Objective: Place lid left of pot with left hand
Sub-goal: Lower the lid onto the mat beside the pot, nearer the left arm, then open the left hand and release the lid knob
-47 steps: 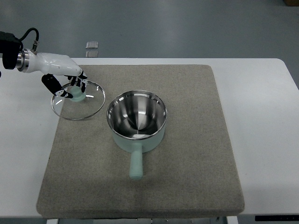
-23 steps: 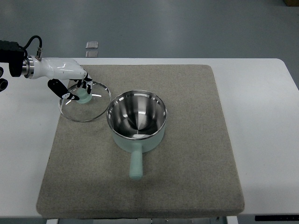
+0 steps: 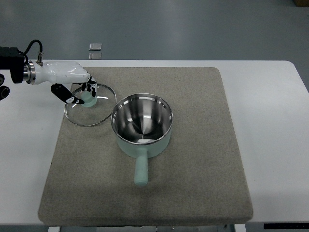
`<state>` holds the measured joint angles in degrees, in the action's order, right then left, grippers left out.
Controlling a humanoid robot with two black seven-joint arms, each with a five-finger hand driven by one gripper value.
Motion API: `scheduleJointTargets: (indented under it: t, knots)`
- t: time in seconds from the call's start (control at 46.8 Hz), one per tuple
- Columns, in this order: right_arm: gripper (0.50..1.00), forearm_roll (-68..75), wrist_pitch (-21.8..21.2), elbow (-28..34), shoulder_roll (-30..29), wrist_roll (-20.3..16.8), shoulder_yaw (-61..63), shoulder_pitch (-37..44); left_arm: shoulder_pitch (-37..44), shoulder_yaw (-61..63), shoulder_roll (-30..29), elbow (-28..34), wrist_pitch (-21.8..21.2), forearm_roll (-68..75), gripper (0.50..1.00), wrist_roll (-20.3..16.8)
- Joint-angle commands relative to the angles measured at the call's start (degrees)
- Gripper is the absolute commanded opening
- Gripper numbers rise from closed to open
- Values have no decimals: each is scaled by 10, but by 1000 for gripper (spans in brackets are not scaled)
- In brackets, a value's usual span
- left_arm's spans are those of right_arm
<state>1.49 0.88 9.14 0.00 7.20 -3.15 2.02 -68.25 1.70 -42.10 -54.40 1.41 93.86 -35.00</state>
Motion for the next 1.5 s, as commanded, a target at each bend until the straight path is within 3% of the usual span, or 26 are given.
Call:
scheduleJointTargets:
  t: [0.0,0.15,0.299,0.427,0.449,0.491,0.513,1.154,1.474]
  knots:
    - [924,0,0,0,0,0,1,0,3,1,0,0,0,0,570,0]
    - [924,0,0,0,0,0,1,0,4,1,0,0,3,1,583,0]
    - [924,0,0,0,0,0,1,0,9,1,0,2,2,1,658,0]
    - [924,0,0,0,0,0,0,0,9,1,-1,2,2,1,664,0]
    - [924,0,0,0,0,0,1,0,9,1,-1,2,1,1,690,0]
    - [924,0,0,0,0,0,1,0,9,-6,-1,2,-2,-2,956,0]
    - [924,0,0,0,0,0,0,0,9,-6,-1,1,-2,-3,996,0]
    - [924,0,0,0,0,0,0,0,7,-45,-8,2,-1,-68,996,0]
    - [924,0,0,0,0,0,0,0,3,-52,13,77,-2,-196,994,0]
